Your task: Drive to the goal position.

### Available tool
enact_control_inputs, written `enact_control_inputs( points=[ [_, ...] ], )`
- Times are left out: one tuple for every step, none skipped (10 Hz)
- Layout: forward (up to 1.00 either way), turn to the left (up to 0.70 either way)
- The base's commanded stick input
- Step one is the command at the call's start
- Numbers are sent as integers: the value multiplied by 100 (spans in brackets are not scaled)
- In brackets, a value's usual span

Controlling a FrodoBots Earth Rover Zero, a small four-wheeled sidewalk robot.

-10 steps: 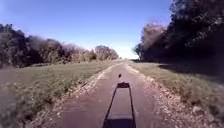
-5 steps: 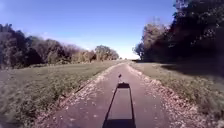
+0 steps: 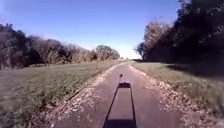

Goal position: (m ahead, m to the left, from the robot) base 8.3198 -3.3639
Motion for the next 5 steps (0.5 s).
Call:
enact_control_inputs(
  points=[
    [85, 0],
    [85, 0],
    [85, 0],
    [85, 0],
    [85, 0]
  ],
)
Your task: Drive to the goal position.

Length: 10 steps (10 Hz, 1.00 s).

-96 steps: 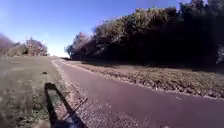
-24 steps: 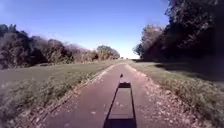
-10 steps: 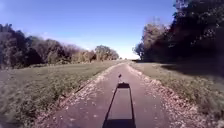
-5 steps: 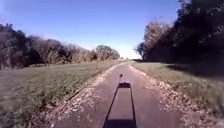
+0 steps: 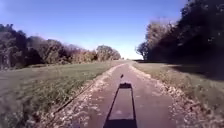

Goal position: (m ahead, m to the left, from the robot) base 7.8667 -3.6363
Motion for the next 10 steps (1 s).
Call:
enact_control_inputs(
  points=[
    [85, 0],
    [85, 0],
    [85, 0],
    [85, -1],
    [85, -2],
    [85, -13],
    [85, -23],
    [85, -33],
    [85, -13],
    [85, 0]
  ],
)
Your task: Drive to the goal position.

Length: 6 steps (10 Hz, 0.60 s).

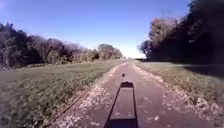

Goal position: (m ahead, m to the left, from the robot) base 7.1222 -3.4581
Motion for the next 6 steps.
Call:
enact_control_inputs(
  points=[
    [85, 0],
    [85, -4],
    [85, -9],
    [85, -15],
    [85, -34],
    [85, -34]
  ],
)
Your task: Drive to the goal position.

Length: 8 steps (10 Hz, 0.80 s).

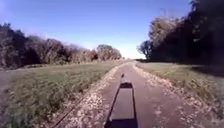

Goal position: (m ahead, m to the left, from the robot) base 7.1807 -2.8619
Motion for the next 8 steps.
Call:
enact_control_inputs(
  points=[
    [85, -34],
    [85, -34],
    [85, -27],
    [85, -6],
    [85, 0],
    [85, 0],
    [85, 0],
    [85, 0]
  ],
)
